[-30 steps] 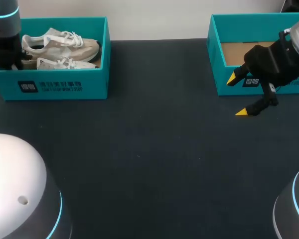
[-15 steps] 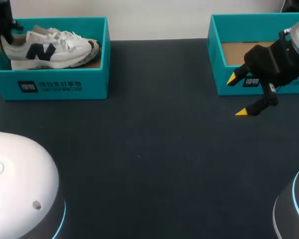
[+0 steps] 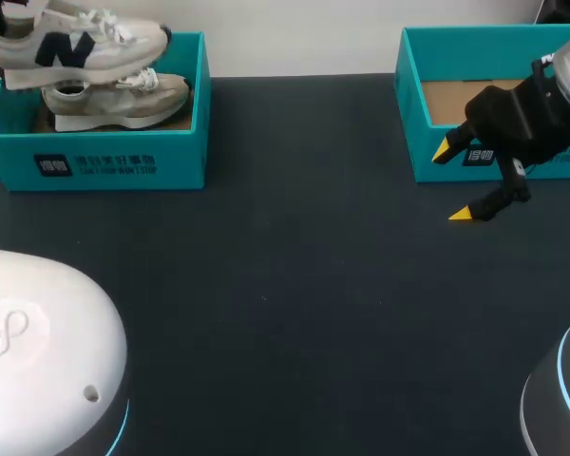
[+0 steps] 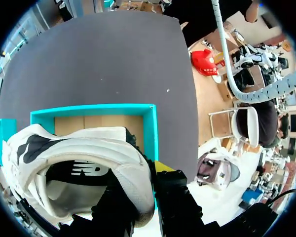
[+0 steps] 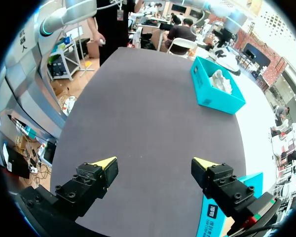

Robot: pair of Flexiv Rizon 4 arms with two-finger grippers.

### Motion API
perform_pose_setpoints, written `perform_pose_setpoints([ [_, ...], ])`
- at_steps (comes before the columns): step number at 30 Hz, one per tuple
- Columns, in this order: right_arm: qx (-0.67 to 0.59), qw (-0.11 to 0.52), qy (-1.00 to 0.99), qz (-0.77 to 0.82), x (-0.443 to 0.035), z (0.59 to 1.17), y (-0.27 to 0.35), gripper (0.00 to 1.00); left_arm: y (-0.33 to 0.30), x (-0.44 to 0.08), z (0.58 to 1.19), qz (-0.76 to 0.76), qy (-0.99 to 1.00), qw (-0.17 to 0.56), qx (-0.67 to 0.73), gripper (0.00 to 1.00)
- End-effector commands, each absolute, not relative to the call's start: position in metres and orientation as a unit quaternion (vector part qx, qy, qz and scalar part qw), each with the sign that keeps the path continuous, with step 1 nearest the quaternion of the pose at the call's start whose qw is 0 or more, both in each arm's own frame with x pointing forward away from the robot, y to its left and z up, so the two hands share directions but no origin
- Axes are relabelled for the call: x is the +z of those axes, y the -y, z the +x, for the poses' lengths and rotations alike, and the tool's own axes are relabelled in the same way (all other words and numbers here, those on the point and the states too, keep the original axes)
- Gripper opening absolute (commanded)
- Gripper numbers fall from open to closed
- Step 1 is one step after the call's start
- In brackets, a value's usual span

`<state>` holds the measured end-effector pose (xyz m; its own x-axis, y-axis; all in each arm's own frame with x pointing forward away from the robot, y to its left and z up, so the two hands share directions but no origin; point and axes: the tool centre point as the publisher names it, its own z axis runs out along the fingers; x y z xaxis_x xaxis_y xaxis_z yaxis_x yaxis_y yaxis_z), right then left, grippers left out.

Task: Take the shoe out of the shoebox, open the shoe tongue, remove and reinsert the insole, then place the shoe into the shoebox

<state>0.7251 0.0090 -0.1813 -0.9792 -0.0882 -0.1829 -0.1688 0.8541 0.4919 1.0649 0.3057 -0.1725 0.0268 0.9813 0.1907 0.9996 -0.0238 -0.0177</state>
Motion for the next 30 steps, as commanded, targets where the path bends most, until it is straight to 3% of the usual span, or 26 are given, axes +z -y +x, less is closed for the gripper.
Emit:
perform_pose_setpoints([
  [1, 0.261, 0.076, -0.960, -0.067, -0.182, 0.726, -0.010, 1.00, -0.314, -0.162, 1.066, -0.715, 0.694, 0.068, -0.052, 0.00],
  [15, 0.261, 0.076, -0.960, -0.067, -0.182, 0.726, -0.010, 1.00, -0.314, -0.162, 1.066, -0.715, 0.694, 0.068, -0.052, 0.00],
  [30, 0.261, 0.076, -0.960, -0.067, -0.182, 0.726, -0.010, 1.00, -0.311, -0.141, 0.993, -0.683, 0.722, 0.060, -0.090, 0.00],
])
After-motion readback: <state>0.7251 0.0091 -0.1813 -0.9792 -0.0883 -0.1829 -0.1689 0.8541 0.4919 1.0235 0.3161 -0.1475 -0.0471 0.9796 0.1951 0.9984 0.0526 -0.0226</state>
